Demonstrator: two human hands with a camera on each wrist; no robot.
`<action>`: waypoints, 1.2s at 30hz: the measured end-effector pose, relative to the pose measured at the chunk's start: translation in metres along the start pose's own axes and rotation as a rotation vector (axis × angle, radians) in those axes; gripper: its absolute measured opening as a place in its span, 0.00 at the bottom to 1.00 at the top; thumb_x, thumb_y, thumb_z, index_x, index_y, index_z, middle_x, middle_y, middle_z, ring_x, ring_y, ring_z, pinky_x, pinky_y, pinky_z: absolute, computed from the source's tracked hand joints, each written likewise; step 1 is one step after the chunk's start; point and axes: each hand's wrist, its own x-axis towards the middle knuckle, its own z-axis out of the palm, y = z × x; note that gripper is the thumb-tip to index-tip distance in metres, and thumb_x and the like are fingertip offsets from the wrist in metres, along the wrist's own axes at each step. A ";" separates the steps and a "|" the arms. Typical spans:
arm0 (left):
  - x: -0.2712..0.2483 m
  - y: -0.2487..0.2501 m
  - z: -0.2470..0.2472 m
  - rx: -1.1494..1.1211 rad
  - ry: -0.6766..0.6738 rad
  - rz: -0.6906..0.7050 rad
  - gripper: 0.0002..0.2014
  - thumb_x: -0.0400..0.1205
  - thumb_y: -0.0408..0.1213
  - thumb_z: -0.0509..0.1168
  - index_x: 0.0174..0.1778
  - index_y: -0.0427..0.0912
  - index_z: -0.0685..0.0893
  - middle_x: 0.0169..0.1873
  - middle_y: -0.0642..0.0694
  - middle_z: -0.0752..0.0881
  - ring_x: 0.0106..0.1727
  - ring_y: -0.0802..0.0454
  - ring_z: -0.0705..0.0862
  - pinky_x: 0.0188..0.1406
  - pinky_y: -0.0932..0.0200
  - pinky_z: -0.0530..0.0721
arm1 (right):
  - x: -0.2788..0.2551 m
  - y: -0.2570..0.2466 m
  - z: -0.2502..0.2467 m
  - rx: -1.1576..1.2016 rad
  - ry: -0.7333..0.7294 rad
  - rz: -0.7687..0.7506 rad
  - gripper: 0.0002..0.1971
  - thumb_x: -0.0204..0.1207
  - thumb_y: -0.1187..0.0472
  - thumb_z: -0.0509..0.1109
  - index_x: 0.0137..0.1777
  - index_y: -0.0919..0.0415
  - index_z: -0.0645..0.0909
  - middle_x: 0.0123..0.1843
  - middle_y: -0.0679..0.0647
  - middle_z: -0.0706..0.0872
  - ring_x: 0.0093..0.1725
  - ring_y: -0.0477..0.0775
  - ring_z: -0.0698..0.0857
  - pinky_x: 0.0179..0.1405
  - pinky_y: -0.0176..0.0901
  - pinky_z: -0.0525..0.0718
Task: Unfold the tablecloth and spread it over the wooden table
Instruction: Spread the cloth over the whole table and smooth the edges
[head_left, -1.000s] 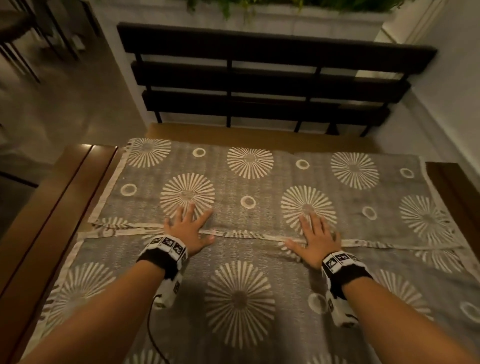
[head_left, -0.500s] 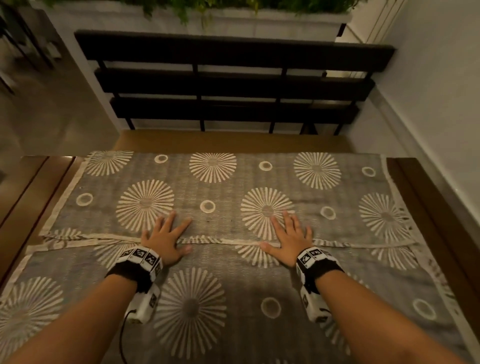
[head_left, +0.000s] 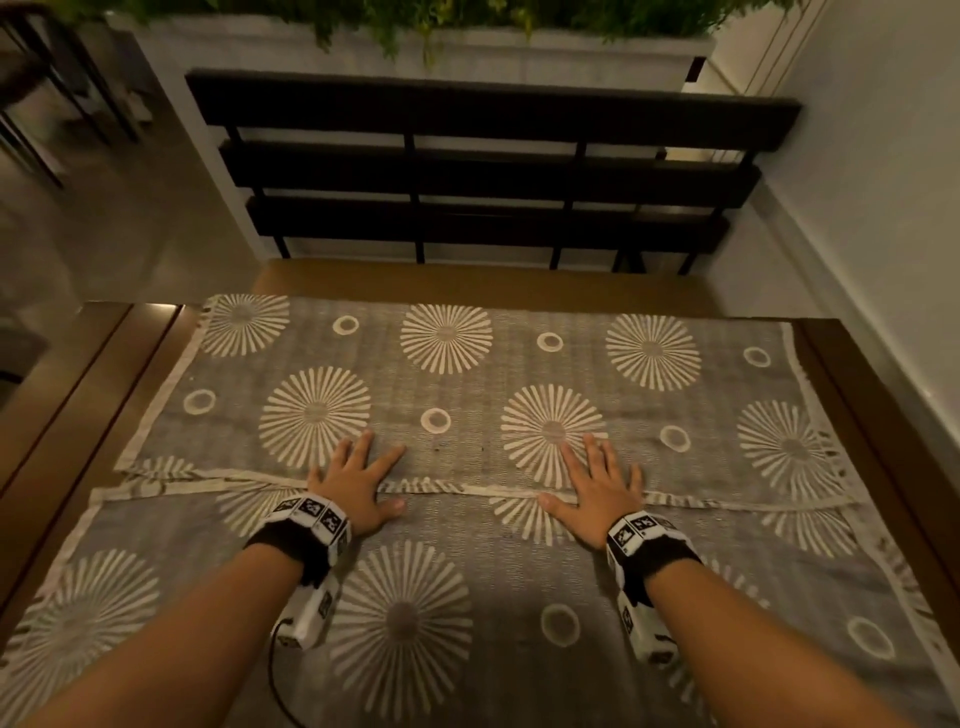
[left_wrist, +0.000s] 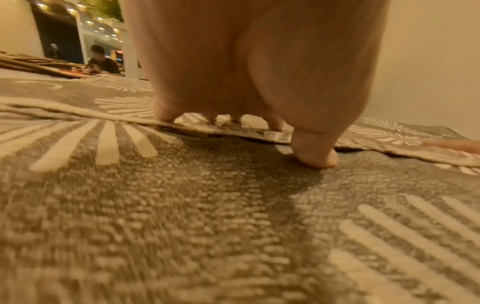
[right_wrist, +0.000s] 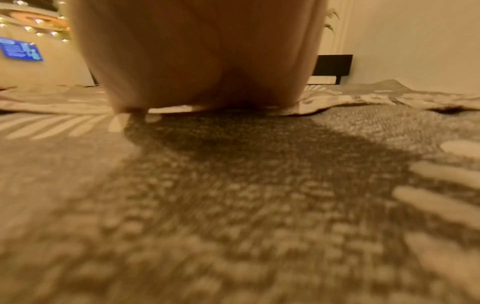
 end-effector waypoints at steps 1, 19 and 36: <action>-0.001 0.001 -0.003 0.033 0.000 0.009 0.43 0.74 0.71 0.58 0.79 0.73 0.41 0.84 0.51 0.36 0.84 0.40 0.38 0.78 0.26 0.49 | -0.003 -0.004 0.002 -0.014 0.047 0.002 0.44 0.73 0.24 0.45 0.84 0.41 0.34 0.85 0.50 0.29 0.83 0.57 0.29 0.79 0.70 0.32; 0.039 0.066 -0.031 0.061 -0.063 0.079 0.57 0.56 0.87 0.52 0.79 0.73 0.37 0.84 0.48 0.35 0.82 0.26 0.40 0.76 0.22 0.55 | 0.027 -0.005 -0.029 0.182 -0.107 0.234 0.69 0.49 0.15 0.63 0.83 0.44 0.31 0.85 0.56 0.28 0.83 0.66 0.30 0.76 0.81 0.42; 0.020 0.034 -0.037 -0.075 0.174 0.102 0.29 0.77 0.68 0.54 0.63 0.52 0.79 0.61 0.40 0.80 0.65 0.35 0.78 0.60 0.44 0.79 | 0.066 -0.051 -0.078 -0.079 0.294 -0.255 0.40 0.74 0.39 0.67 0.82 0.50 0.57 0.86 0.60 0.53 0.83 0.66 0.55 0.80 0.66 0.56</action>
